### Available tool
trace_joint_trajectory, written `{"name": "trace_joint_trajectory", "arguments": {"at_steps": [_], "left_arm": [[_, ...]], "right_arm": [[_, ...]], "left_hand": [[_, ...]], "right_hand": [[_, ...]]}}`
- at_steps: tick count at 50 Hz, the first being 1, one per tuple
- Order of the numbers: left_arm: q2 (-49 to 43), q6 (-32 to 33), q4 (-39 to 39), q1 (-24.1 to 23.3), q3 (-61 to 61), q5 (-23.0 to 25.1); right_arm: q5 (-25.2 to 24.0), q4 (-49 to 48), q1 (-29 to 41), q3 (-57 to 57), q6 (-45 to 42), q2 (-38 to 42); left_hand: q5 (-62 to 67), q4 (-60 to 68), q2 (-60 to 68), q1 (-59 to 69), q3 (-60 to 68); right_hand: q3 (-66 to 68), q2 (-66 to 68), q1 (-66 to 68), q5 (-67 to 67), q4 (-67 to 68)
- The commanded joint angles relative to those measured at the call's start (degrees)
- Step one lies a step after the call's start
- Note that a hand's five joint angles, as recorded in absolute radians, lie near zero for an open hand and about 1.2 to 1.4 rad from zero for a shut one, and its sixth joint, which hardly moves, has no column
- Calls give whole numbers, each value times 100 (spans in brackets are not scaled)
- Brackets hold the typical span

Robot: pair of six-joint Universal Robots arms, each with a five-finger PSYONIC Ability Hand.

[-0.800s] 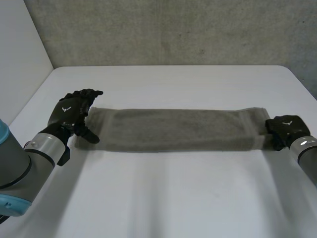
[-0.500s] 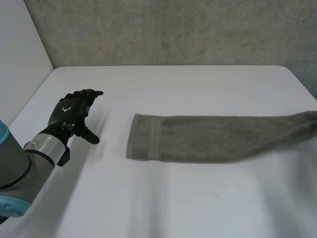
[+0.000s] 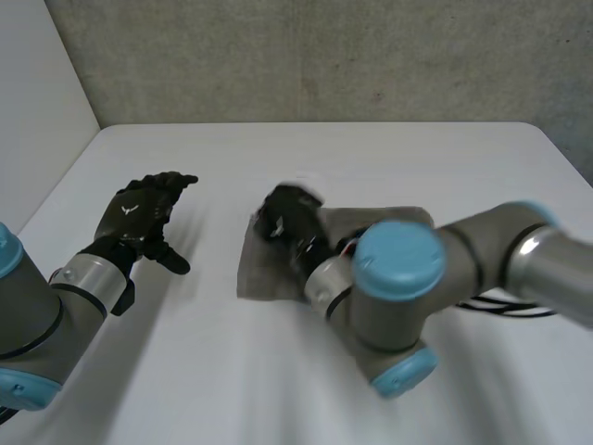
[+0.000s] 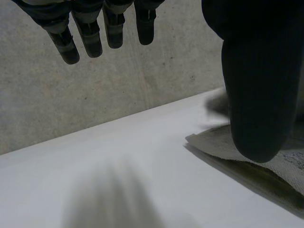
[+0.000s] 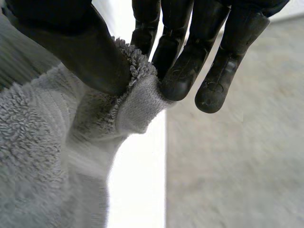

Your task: Fold the towel.

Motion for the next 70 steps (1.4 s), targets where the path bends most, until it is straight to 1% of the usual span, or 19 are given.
{"name": "trace_joint_trajectory", "arguments": {"at_steps": [1, 2, 6, 12, 14, 15, 19, 28, 34, 39, 47, 49, 51, 58, 60, 61, 63, 65, 70], "left_arm": [[-57, 15, 126, -8, -23, 1], [-57, 15, 126, -8, -23, 1], [-101, 24, 196, -51, -41, 1], [-83, 15, 135, -201, 274, -17], [-100, 7, 100, -288, 449, -34], [-144, 7, 21, -393, 599, -35], [-319, 15, -233, -657, 1020, -43], [-1513, 24, -1560, -1483, 2734, -87], [-2112, 401, -1808, -1783, 3280, -262], [-2385, 901, -1808, -1932, 3404, -570], [-2553, 1457, -1843, -1959, 3369, -975], [-2509, 1518, -1860, -1959, 3273, -1019], [-2457, 1518, -1869, -1959, 3168, -1019], [-1832, 1483, -1852, -1959, 2657, -1028], [-1612, 1448, -1860, -1959, 2525, -1028], [-1360, 1422, -1860, -1950, 2412, -1019], [-1120, 1378, -1860, -1950, 2306, -1019], [-700, 1247, -1860, -1950, 2166, -1028], [-225, 1009, -1860, -1959, 2139, -1019]], "right_arm": [[-116, 65, 86, -28, 14, 465], [-125, 65, 77, 59, 23, 447], [-107, 48, -54, 470, 381, -147], [-134, -84, -705, 1316, 1869, -1284], [-134, -67, -1291, 1771, 3137, -1923], [-134, -67, -1294, 1773, 3143, -1926], [-239, 187, -1960, 2422, 4528, -2496], [-397, 619, -2683, 3153, 4760, -2532], [-661, 549, -2947, 3382, 4839, -2269], [-670, 364, -2973, 3443, 4848, -2084], [-485, -5, -2982, 3426, 4796, -1856], [-310, -23, -2999, 3391, 4726, -1847], [-231, -23, -3008, 3373, 4682, -1847], [-116, 109, -2991, 3259, 3644, -1935], [-116, 433, -2956, 3093, 2289, -1970], [-116, 434, -2955, 3092, 2282, -1970], [-29, 732, -2938, 2803, 926, -2049], [15, 768, -2903, 2593, 406, -2066], [-28, 707, -2335, 1899, -39, -2067]], "left_hand": [[-99, 100, 87, 80, 90], [-99, 100, 87, 80, 90], [-99, 100, 87, 80, 90], [-66, 133, 121, 114, 123], [-49, 150, 138, 131, 140], [-32, 167, 154, 148, 157], [35, 234, 222, 215, 224], [354, 553, 541, 534, 543], [640, 839, 826, 820, 829], [758, 957, 944, 937, 947], [2205, 2404, 2392, 2385, 2394], [2791, 2990, 2977, 2971, 2980], [2911, 3110, 3097, 3090, 3099], [2777, 2976, 2964, 2957, 2966], [2676, 2875, 2863, 2856, 2865], [2593, 2792, 2780, 2773, 2782], [2491, 2690, 2678, 2671, 2680], [2090, 2289, 2276, 2269, 2279], [2020, 2219, 2207, 2200, 2209]], "right_hand": [[-2800, -2645, -2695, -2705, -2762], [-5098, -4944, -4993, -5004, -5061], [-6664, -6510, -6559, -6570, -6627], [-6728, -6573, -6623, -6633, -6690], [-6728, -6573, -6623, -6633, -6690], [-6728, -6573, -6623, -6633, -6690], [-6728, -6573, -6623, -6633, -6690], [-6728, -6573, -6623, -6633, -6690], [-6728, -6573, -6623, -6633, -6690], [-5761, -5606, -5656, -5666, -5723], [-2800, -2646, -2695, -2706, -2763], [-592, -438, -487, -497, -554], [264, 418, 369, 358, 301], [272, 427, 377, 367, 310], [272, 427, 377, 367, 310], [272, 427, 377, 367, 310], [272, 427, 377, 367, 310], [272, 427, 377, 367, 310], [272, 427, 377, 367, 310]]}}
